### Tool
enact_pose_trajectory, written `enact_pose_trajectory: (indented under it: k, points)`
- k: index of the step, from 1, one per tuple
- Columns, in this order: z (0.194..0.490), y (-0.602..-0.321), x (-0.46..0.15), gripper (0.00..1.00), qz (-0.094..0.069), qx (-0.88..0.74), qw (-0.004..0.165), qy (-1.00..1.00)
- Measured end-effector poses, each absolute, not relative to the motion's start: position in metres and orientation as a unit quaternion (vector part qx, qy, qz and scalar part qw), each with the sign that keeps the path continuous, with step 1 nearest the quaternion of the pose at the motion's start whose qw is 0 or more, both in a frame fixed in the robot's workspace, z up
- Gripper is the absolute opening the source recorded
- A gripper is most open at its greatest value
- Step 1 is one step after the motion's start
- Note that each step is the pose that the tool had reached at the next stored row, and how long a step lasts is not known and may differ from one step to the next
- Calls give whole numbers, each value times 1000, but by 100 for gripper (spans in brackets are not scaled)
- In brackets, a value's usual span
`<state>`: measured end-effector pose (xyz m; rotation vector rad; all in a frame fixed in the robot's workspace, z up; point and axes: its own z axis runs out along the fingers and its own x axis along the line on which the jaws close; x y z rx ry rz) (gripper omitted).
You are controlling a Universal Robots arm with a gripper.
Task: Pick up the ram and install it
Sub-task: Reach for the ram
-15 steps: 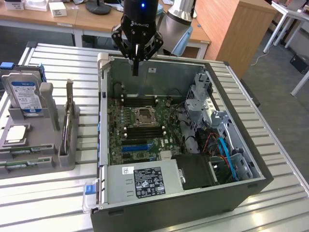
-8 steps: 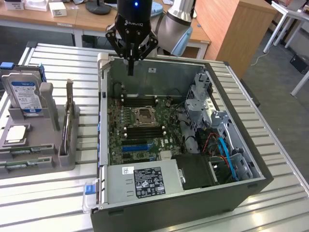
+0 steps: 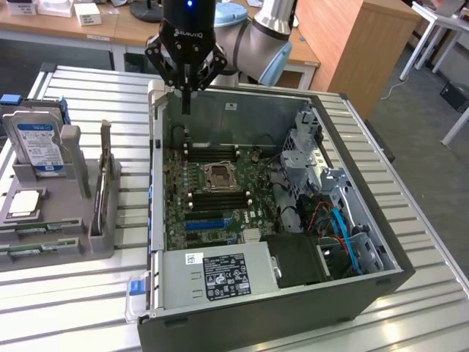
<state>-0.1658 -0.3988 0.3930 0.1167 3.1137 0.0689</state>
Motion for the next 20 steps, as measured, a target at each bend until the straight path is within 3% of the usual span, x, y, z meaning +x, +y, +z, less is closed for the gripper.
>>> enact_pose_trajectory:
  k: [20]
  points:
    - [392, -399, -236, 10, 22, 37, 12, 999]
